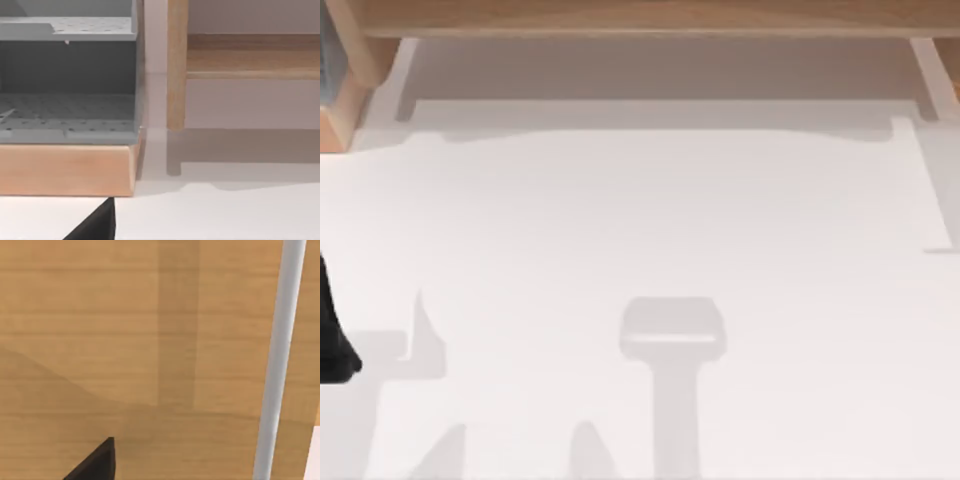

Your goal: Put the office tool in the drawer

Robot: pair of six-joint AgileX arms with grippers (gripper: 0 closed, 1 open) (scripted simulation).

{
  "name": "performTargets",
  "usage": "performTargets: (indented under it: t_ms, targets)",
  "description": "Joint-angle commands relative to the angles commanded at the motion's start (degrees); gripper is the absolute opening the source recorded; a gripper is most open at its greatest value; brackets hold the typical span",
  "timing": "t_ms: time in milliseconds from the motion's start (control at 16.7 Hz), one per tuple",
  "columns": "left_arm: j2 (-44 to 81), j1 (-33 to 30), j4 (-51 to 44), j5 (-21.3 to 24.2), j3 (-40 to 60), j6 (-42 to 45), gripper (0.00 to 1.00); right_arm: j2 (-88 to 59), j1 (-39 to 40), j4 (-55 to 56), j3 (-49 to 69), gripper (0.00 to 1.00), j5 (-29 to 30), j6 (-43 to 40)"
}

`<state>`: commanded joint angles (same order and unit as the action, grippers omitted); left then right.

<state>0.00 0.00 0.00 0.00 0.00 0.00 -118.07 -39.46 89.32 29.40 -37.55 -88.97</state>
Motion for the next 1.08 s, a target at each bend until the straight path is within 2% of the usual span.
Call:
performTargets:
  t_ms: [780, 1080]
  targets:
    - [0.0, 0.0, 0.0, 0.0, 0.0, 0.0, 1.0, 0.0, 0.0, 0.0, 0.0, 0.02, 0.0, 0.0]
    - [0.0, 0.0, 0.0, 0.0, 0.0, 0.0, 1.0, 0.0, 0.0, 0.0, 0.0, 0.0, 0.0, 0.0]
